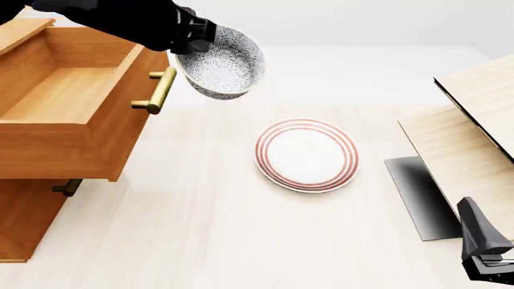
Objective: Open the top drawer of the cabinet and put the bowl in it.
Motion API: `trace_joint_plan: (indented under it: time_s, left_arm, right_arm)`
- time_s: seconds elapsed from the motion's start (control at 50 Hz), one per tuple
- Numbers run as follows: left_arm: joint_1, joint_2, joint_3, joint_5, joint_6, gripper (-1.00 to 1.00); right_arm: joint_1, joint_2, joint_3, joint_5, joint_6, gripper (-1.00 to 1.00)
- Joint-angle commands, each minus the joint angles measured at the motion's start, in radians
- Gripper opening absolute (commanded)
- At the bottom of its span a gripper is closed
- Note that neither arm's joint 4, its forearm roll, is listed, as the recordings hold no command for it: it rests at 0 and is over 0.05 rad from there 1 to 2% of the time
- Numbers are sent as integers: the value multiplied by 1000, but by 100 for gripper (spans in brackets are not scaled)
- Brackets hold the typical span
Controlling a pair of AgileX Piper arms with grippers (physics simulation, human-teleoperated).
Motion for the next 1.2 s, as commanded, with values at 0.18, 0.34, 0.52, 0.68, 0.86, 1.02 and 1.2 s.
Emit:
trace_joint_plan:
  time_s: [0.18, 0.34, 0.52, 0.68, 0.86, 1.02, 1.2]
  left_arm:
    - [115, 56, -232, 135, 37, -100]
    - [160, 65, -260, 150, 33, -100]
    - [214, 52, -270, 161, 23, -100]
    - [269, 34, -307, 195, 27, -100]
    - [319, 13, -318, 213, 25, -100]
    - [369, -29, -287, 197, -14, -100]
    - [402, -62, -239, 185, -46, -100]
  right_arm:
    - [0, -1, 1, 0, 0, 100]
    - [0, -1, 1, 0, 0, 100]
    - [0, -1, 1, 0, 0, 100]
    - [0, -1, 1, 0, 0, 100]
    - [0, -1, 1, 0, 0, 100]
    - [0, -1, 1, 0, 0, 100]
    - [1, -1, 1, 0, 0, 100]
